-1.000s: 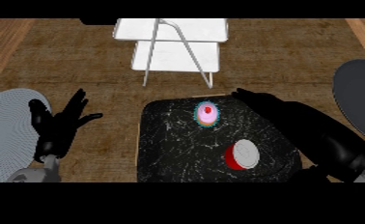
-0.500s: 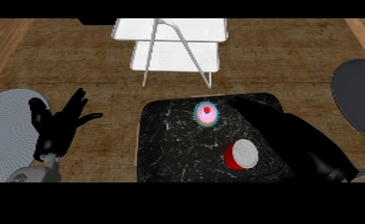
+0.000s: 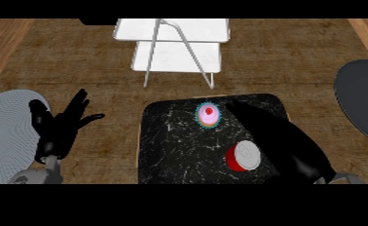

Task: Pick the can from the tray and place it in the tiered shelf

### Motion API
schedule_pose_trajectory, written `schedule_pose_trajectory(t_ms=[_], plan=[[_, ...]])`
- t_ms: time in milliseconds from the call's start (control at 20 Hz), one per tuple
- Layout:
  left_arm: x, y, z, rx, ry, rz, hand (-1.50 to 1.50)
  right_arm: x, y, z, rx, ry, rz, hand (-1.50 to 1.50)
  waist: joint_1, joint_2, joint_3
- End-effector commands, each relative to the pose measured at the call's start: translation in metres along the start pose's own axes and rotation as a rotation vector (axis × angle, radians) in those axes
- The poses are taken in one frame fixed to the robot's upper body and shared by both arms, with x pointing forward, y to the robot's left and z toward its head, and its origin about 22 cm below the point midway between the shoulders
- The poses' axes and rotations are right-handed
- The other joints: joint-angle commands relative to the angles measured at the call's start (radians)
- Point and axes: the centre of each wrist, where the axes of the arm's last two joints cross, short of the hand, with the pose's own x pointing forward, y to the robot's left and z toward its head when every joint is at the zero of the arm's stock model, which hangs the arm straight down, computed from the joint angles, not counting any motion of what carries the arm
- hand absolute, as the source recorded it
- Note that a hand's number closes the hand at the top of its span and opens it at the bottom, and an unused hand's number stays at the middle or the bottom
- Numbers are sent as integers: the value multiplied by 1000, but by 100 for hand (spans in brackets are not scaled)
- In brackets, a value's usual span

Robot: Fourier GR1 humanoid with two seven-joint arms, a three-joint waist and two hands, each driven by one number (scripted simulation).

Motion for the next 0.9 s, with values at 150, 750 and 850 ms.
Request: schedule_pose_trajectory(t_ms=[150,750,850], plan=[[-6,7,-4,-7,50,5,0,-3,34,-16,-31,55,52,-150,-4,7,-9],[-16,-9,0,-16,57,-20,0,-22,43,-51,-63,-11,16,-150,-2,7,-8],[-26,-4,9,-13,58,10,0,-23,41,-61,-70,-13,9,-150,1,7,-8]])
